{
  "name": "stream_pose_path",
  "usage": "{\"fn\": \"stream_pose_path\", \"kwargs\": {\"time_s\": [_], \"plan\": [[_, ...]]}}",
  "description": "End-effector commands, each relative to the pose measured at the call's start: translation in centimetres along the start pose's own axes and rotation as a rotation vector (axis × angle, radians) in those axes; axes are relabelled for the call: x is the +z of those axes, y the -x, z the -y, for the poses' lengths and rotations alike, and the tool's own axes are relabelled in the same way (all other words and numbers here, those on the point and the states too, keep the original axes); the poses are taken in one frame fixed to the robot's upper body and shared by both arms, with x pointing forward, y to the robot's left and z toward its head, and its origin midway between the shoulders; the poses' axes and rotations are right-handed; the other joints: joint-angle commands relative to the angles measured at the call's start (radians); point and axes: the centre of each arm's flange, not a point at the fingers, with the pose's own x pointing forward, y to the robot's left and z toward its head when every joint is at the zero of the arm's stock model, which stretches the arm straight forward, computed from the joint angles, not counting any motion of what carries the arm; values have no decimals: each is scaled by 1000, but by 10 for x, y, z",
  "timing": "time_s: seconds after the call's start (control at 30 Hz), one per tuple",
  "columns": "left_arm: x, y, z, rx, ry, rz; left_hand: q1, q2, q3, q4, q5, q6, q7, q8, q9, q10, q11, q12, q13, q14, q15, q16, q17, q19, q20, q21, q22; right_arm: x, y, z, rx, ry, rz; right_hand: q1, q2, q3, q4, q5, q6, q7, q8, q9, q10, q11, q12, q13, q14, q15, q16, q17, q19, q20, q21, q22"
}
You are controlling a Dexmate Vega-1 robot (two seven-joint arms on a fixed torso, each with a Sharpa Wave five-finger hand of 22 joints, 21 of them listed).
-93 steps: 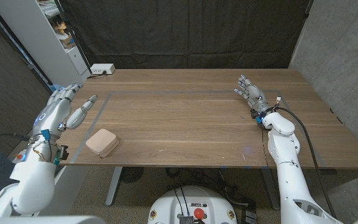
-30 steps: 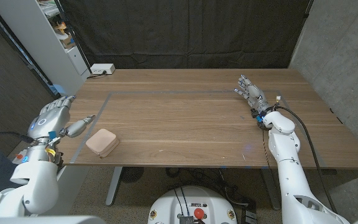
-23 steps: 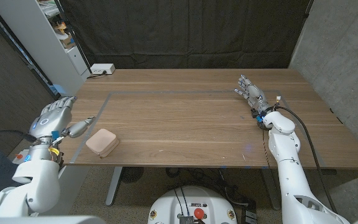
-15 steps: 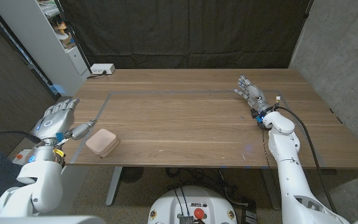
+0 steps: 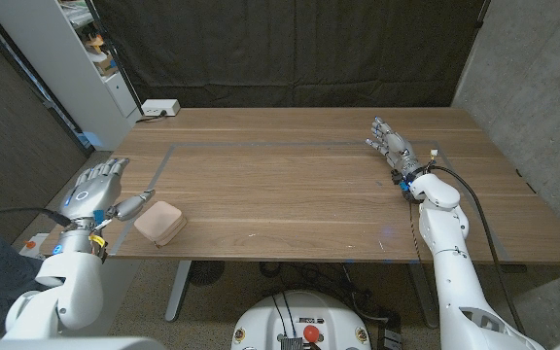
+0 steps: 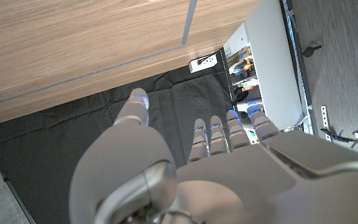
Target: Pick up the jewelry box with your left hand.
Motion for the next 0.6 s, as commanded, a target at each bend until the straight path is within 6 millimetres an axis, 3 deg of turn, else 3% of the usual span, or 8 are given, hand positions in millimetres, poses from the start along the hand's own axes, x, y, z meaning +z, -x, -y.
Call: {"fn": "stream_pose_path", "kwargs": {"time_s": [0.03,0.43,0.6], "plan": [[0,-5,9,0,-72,-5,15,0,6,1,6,3,-10,4,2,2,0,5,4,6,3,7,2,0,3,-2,3,-1,-1,-2,-6,-1,-7,-7,2,-2,-1,9,2,-5,0,1,3,1,-3,2,3,2,2,0,10,0,-3,4],[5,-8,23,21,-202,-11,26,-4,8,4,6,0,-15,1,2,0,-5,5,6,3,0,5,2,-3,4,-6,4,-1,-3,-5,-8,4,-13,-7,3,-2,-1,10,1,-5,-1,1,3,1,-3,2,4,1,2,0,11,2,-6,4],[4,-16,26,-76,-161,-42,30,-6,8,6,6,14,-12,6,2,4,-4,7,7,4,-2,5,2,-2,4,-6,4,-1,-3,-5,-9,7,-18,-7,2,-3,-2,10,1,-6,-1,1,3,1,-3,2,3,2,2,0,11,2,-7,5]]}}
